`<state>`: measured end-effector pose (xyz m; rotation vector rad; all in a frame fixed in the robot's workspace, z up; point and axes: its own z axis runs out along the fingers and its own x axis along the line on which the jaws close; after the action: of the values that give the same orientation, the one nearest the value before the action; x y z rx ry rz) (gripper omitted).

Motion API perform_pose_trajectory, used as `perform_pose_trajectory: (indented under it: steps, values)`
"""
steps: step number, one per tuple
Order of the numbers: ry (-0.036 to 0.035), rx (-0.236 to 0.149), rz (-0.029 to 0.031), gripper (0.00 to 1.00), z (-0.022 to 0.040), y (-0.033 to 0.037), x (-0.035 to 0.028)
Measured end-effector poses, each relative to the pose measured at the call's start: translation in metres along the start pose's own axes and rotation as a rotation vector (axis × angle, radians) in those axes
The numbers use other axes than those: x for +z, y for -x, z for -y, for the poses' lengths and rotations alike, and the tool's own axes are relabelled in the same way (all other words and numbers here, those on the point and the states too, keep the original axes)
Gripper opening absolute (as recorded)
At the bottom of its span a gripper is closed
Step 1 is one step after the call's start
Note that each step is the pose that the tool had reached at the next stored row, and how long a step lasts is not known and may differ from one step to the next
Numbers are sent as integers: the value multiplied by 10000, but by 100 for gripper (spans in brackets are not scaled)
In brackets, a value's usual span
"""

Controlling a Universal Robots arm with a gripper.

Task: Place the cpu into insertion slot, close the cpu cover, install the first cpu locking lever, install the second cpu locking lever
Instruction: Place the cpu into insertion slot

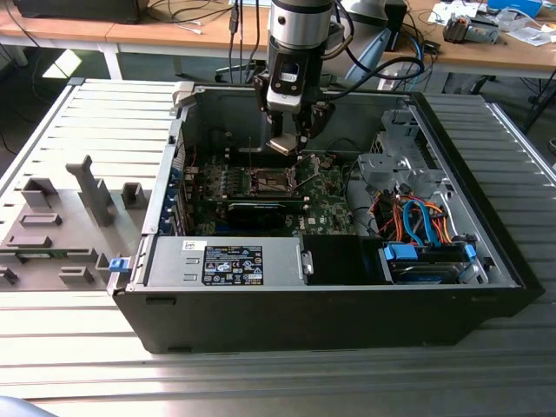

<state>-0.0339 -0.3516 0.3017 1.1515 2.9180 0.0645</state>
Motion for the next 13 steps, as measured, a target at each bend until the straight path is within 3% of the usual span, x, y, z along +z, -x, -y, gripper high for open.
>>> perform_pose_trajectory:
  steps: [13]
  values:
    - [2, 195, 8, 54, 0, 0, 0]
